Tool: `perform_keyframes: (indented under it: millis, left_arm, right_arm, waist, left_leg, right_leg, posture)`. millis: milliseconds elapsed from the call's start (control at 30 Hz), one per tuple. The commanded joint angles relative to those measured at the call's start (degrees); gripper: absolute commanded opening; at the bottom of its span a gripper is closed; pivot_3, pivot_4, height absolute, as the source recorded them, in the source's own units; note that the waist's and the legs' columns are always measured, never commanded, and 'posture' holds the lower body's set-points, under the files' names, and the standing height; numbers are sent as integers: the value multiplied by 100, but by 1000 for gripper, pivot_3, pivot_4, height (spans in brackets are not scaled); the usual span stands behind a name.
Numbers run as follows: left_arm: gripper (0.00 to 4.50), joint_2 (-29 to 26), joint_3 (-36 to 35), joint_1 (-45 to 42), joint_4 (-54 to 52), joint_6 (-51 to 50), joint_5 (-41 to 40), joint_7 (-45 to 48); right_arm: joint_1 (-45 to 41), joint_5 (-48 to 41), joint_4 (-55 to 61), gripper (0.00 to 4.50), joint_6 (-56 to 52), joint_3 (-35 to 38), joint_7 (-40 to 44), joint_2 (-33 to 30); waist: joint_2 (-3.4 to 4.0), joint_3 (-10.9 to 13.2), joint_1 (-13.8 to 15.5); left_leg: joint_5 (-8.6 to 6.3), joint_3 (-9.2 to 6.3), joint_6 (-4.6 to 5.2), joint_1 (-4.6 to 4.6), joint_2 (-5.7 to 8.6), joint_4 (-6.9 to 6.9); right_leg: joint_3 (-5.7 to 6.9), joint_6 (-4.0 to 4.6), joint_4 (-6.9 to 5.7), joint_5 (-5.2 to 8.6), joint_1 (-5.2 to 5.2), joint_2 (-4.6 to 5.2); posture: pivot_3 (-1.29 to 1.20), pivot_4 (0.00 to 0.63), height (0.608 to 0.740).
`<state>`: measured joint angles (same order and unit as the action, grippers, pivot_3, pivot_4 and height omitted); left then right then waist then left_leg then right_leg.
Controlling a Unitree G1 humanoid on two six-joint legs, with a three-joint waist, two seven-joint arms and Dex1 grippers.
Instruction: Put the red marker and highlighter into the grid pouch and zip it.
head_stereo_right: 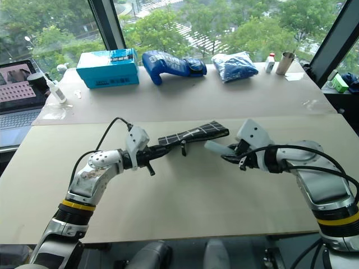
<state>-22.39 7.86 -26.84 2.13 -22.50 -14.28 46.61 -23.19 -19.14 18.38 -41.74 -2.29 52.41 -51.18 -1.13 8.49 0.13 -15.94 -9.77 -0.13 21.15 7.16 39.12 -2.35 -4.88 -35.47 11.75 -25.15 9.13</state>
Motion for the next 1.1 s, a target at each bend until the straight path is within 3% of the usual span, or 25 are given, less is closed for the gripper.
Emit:
perform_keyframes:
  millis: [33,633,1100]
  left_arm:
    - [0,-1,-91,-54,-62,90,-51,13]
    - [0,-60,41,61,-67,270,131,59]
    - [0,-20,33,56,-31,269,127,18]
  right_arm:
    - [-90,18,20,1065,-4,184,-96,-32]
    - [-612,192,-671,1065,-114,-43,-314,147]
    - [-262,-164,26,1065,-376,8,-52,146]
  waist:
    - [0,0,2]
    - [0,0,-4]
    - [0,0,-2]
  left_leg:
    - [0,0,0,0,0,0]
    - [0,0,0,1,0,0]
    - [0,0,0,0,0,0]
  right_leg:
    - [0,0,0,0,0,0]
    - [0,0,0,0,0,0]
    - [0,0,-1,0,0,0]
  posture:
    - [0,150,740]
    - [0,150,740]
    - [0,150,740]
